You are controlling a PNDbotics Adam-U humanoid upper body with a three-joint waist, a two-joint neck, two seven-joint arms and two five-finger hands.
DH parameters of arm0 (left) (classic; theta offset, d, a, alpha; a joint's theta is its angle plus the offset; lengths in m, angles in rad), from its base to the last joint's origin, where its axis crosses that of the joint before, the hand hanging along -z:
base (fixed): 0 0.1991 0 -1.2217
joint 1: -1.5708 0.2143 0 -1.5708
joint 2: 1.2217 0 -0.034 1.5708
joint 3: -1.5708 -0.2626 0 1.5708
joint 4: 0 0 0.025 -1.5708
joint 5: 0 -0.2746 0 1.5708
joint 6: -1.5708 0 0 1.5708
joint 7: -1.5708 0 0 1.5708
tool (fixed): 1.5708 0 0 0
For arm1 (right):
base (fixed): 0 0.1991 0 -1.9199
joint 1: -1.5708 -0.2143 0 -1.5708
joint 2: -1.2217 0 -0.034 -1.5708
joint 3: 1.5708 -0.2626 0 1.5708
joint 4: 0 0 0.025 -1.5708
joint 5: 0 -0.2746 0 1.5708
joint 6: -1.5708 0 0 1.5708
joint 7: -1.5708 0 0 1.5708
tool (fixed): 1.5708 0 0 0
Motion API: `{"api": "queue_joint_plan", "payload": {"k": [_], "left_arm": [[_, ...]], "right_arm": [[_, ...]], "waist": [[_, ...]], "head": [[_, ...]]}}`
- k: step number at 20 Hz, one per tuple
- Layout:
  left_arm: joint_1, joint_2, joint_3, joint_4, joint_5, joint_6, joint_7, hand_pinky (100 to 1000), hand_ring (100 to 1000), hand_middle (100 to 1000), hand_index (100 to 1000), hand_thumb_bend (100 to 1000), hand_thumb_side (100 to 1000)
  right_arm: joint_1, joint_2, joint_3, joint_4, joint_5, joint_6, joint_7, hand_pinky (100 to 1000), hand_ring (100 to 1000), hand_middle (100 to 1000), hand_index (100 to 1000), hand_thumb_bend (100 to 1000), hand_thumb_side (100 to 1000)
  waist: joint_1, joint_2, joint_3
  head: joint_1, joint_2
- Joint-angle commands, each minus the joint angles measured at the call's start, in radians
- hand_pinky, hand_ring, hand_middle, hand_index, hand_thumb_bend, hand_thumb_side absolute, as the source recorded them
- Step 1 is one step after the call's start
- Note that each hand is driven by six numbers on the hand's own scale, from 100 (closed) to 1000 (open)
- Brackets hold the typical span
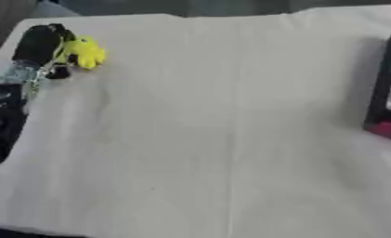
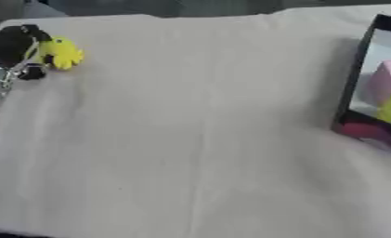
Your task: Pick up the objects with one hand, pass them to the other hand, and then place them into the box on the other side of the table.
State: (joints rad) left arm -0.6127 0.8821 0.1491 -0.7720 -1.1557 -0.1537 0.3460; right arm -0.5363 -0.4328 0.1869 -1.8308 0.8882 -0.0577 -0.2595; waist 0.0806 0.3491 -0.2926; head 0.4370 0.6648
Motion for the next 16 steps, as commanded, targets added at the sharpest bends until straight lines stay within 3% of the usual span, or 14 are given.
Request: {"api": "queue_joint_plan", "payload": {"k": [1,4,6,7,8,11,16], "left_arm": [[-0.005,0.028,-0.005,-0.044,0.031,-0.042,-0.020,680,528,507,629,160,122],[0.020,0.009,-0.022,-0.157,0.121,-0.114,-0.067,667,513,492,619,151,129],[0.057,-0.008,-0.041,-0.273,0.246,-0.166,-0.111,662,508,487,615,140,135],[0.079,-0.014,-0.056,-0.336,0.311,-0.187,-0.142,662,509,488,616,164,206],[0.098,-0.019,-0.071,-0.395,0.371,-0.202,-0.176,660,512,491,618,134,141],[0.140,-0.034,-0.115,-0.534,0.529,-0.226,-0.276,655,509,488,615,127,150],[0.171,-0.065,-0.197,-0.719,0.776,-0.231,-0.442,657,516,497,625,118,166]], "right_arm": [[-0.012,-0.018,0.004,-0.017,-0.006,-0.008,0.006,892,815,1000,889,254,373],[-0.018,-0.020,0.023,-0.013,-0.004,-0.028,0.025,891,816,1000,889,291,360],[-0.031,-0.016,0.046,-0.017,-0.002,-0.055,0.042,890,817,1000,893,332,351],[-0.041,-0.015,0.060,-0.018,0.001,-0.072,0.053,889,818,1000,895,389,409],[-0.053,-0.014,0.075,-0.020,0.002,-0.089,0.064,889,819,1000,897,362,345],[-0.094,-0.005,0.126,-0.025,-0.002,-0.141,0.105,888,823,1000,903,414,352],[-0.158,0.039,0.214,-0.018,-0.057,-0.226,0.192,885,826,1000,910,516,360]], "waist": [[-0.010,-0.040,0.021],[-0.019,-0.070,0.058],[-0.023,-0.096,0.085],[-0.025,-0.109,0.099],[-0.027,-0.121,0.112],[-0.030,-0.159,0.137],[-0.032,-0.223,0.156]], "head": [[-0.017,-0.004],[-0.060,0.026],[-0.101,0.045],[-0.123,0.054],[-0.145,0.065],[-0.219,0.097],[-0.316,0.105]]}}
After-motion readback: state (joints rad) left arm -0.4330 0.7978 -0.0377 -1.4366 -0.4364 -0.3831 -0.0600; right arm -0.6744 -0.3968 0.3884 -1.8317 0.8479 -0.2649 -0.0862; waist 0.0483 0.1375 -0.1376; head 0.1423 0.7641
